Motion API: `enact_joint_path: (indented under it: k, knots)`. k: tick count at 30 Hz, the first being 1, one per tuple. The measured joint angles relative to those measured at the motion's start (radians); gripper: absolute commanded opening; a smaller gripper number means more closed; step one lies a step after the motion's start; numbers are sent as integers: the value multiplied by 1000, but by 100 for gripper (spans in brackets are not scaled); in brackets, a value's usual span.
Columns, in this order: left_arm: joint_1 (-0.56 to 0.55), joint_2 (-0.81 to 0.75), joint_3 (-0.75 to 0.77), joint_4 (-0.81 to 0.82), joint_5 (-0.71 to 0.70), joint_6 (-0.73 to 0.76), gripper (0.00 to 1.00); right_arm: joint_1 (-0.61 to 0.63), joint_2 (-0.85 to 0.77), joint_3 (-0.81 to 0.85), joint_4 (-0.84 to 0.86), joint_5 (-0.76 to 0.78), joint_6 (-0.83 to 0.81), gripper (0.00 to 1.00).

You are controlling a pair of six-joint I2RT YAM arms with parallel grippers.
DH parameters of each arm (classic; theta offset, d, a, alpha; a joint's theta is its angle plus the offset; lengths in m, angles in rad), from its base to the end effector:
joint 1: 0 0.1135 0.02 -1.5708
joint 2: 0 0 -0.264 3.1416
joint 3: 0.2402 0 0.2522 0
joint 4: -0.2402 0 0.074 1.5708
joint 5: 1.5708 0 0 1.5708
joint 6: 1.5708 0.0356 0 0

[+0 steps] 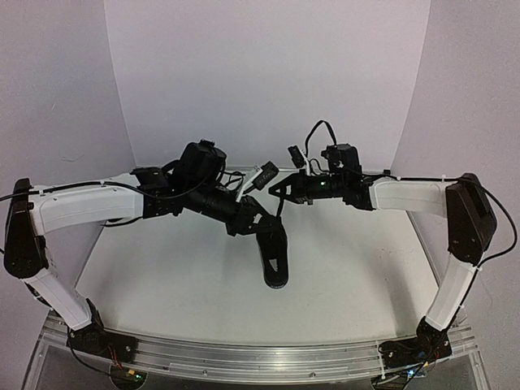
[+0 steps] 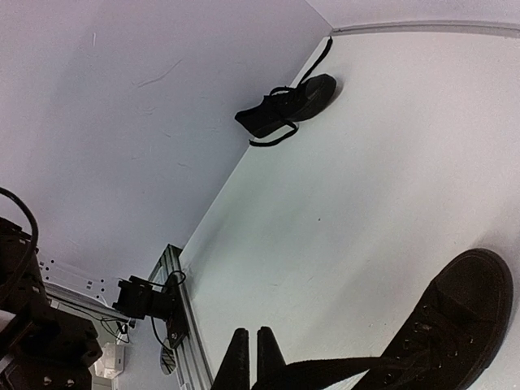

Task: Tie the shoes

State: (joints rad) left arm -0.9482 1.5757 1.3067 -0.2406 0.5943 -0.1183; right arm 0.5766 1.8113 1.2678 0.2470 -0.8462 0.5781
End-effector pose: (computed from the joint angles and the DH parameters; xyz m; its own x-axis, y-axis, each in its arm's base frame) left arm 0.1959 -0.3071 0.3197 -0.3956 0.3834 -0.8346 0.9178 0.1322 -0.3743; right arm 0.3350 0.2496 0.2661 -0.7306 -0.0431 -0.6814 -0.6716 0.2255 0.7058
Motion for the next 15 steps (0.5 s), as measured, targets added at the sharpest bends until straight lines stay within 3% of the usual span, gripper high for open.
enact_joint_path:
  k: [10,15]
  knots:
    - [-1,25,-38,-24,-6,67,0,1,1,-11,30,-61,13,7]
    - [-21,83,-24,-129,-58,152,0,1,-39,-83,21,-100,4,8]
